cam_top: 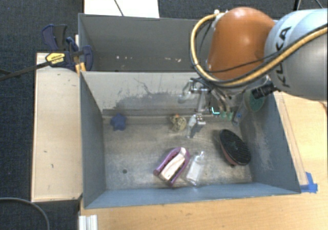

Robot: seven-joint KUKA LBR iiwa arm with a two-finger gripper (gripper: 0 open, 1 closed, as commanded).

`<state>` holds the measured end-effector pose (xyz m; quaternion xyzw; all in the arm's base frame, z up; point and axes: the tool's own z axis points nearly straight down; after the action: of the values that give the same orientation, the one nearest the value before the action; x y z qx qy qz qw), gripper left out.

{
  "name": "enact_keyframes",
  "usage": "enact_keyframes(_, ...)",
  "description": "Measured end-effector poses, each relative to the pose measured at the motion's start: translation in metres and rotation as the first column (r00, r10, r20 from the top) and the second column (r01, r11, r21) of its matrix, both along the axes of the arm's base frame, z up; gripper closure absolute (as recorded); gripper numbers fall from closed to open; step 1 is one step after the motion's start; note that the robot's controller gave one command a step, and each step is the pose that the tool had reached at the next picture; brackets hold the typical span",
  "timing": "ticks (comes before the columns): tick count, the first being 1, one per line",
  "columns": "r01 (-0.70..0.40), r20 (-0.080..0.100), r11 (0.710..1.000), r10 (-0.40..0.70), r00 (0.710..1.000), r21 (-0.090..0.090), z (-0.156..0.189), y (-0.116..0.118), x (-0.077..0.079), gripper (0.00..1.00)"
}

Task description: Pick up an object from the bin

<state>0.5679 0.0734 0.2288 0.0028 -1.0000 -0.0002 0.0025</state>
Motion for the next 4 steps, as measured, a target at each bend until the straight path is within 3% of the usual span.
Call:
enact_keyframes(1, 0.032, 0.016, 0.999, -0.032, 0.999, 0.0, -0.144, -0.037, 0.008, 0.0)
enact_keyframes(2, -0.136, 0.007, 0.991, 0.136, 0.991, 0.001, -0.121, 0.009, -0.04, 0.0)
enact_keyframes(3, -0.421, 0.011, 0.907, 0.421, 0.907, 0.0, -0.121, 0.061, 0.003, 0.0)
enact_keyframes(4, -0.659, 0.012, 0.752, 0.659, 0.752, -0.003, -0.034, 0.051, -0.017, 0.0)
